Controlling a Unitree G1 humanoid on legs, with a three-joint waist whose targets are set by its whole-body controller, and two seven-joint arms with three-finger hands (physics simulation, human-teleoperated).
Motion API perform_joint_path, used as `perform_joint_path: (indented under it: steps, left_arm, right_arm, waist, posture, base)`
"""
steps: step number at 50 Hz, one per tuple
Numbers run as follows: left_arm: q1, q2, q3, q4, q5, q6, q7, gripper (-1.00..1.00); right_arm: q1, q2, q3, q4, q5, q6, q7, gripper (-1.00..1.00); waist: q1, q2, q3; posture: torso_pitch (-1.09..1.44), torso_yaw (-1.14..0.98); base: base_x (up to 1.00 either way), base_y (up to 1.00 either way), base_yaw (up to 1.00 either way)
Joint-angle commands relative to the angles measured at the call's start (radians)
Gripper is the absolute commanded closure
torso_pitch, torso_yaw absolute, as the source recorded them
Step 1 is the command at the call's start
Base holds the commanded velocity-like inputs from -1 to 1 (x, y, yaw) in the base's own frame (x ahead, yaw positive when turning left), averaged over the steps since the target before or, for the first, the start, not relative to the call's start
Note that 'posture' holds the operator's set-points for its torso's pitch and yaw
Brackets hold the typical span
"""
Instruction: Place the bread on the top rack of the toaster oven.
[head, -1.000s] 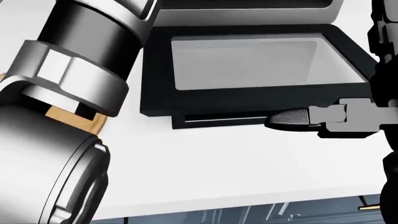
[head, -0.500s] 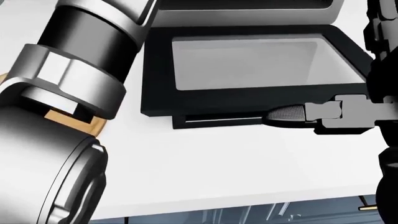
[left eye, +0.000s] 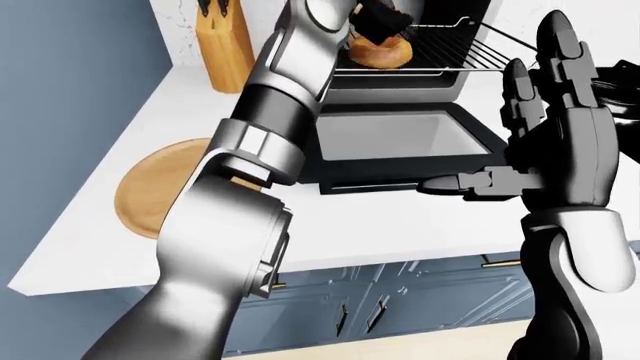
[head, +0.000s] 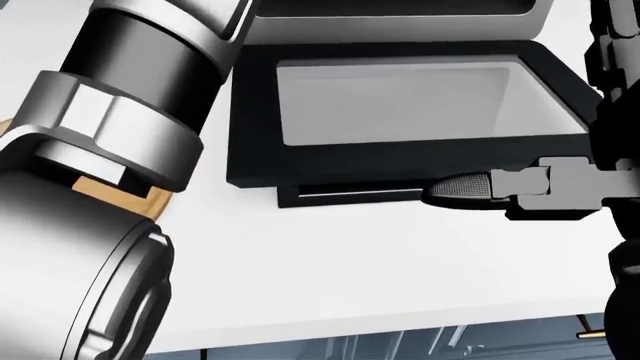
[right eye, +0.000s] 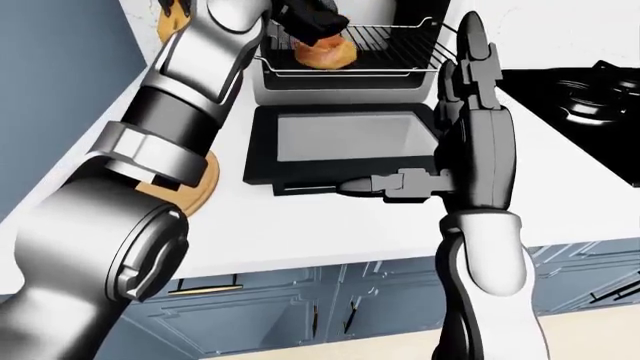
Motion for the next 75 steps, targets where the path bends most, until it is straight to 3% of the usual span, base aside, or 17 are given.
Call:
perform_joint_path:
  steps: [1, 3, 5, 8, 20, 37, 51, 59, 63, 75]
  left_arm:
    - [-0.042, 0.01, 0.007, -0.034, 0.0, -0.021, 0.011, -0.4]
    - [-0.041, 0.009, 0.006, -0.034, 0.001, -0.023, 0.011, -0.65]
    - [-0.038, 0.009, 0.006, -0.036, 0.002, -0.022, 0.009, -0.71]
    - [-0.036, 0.009, 0.006, -0.043, 0.003, -0.019, 0.005, -1.0]
    - [-0.039, 0.019, 0.005, -0.15, 0.003, 0.055, -0.022, -1.0]
    - [0.137, 0.031, -0.02, -0.827, 0.053, 0.467, -0.214, -1.0]
    - [0.319, 0.136, -0.003, -1.169, 0.175, 0.624, -0.338, -1.0]
    - [0.467, 0.227, 0.053, -1.347, 0.232, 0.685, -0.408, -1.0]
    - [0.572, 0.267, 0.084, -1.436, 0.238, 0.713, -0.409, -1.0]
    - [0.741, 0.351, 0.15, -1.582, 0.176, 0.777, -0.369, -1.0]
  right_arm:
    - [-0.021, -0.007, -0.008, -0.026, -0.004, -0.027, -0.003, -1.0]
    - [-0.019, -0.007, -0.008, -0.027, -0.005, -0.028, -0.003, -1.0]
    - [-0.017, -0.006, -0.007, -0.025, -0.006, -0.031, -0.003, -1.0]
    - [-0.016, -0.004, -0.008, -0.023, -0.007, -0.033, -0.002, -1.0]
    - [-0.031, -0.008, -0.008, -0.02, -0.005, -0.024, -0.002, -1.0]
    - [-0.034, -0.01, -0.004, -0.034, -0.006, -0.008, -0.004, -1.0]
    - [-0.068, -0.022, -0.008, -0.059, -0.009, 0.041, -0.002, -1.0]
    - [-0.091, -0.029, -0.008, -0.053, -0.008, 0.054, -0.006, -1.0]
    - [-0.108, -0.036, -0.014, -0.059, -0.003, 0.075, -0.005, -1.0]
    - [-0.121, -0.036, 0.002, -0.04, -0.011, 0.067, -0.009, -1.0]
  waist:
    - [0.0, -0.004, -0.026]
    - [0.0, -0.004, -0.027]
    - [0.0, -0.004, -0.027]
    - [0.0, -0.004, -0.027]
    - [-0.001, -0.003, -0.025]
    - [-0.004, 0.004, -0.013]
    - [-0.005, 0.01, -0.009]
    - [-0.006, 0.017, -0.01]
    - [-0.008, 0.022, -0.012]
    - [-0.008, 0.03, -0.014]
  posture:
    - [0.0, 0.0]
    - [0.0, 0.0]
    - [0.0, 0.0]
    - [0.0, 0.0]
    - [0.0, 0.0]
    - [0.0, 0.0]
    - [0.0, 0.0]
    - [0.0, 0.0]
    - [0.0, 0.0]
    - [0.0, 0.0]
  base:
    - [0.0, 0.0, 0.0]
    - [0.0, 0.0, 0.0]
    - [0.0, 0.0, 0.0]
    - [0.0, 0.0, 0.0]
    - [0.0, 0.0, 0.0]
    - [0.0, 0.0, 0.0]
    - [0.0, 0.0, 0.0]
    - [0.0, 0.0, 0.0]
    - [0.0, 0.0, 0.0]
    - [0.0, 0.0, 0.0]
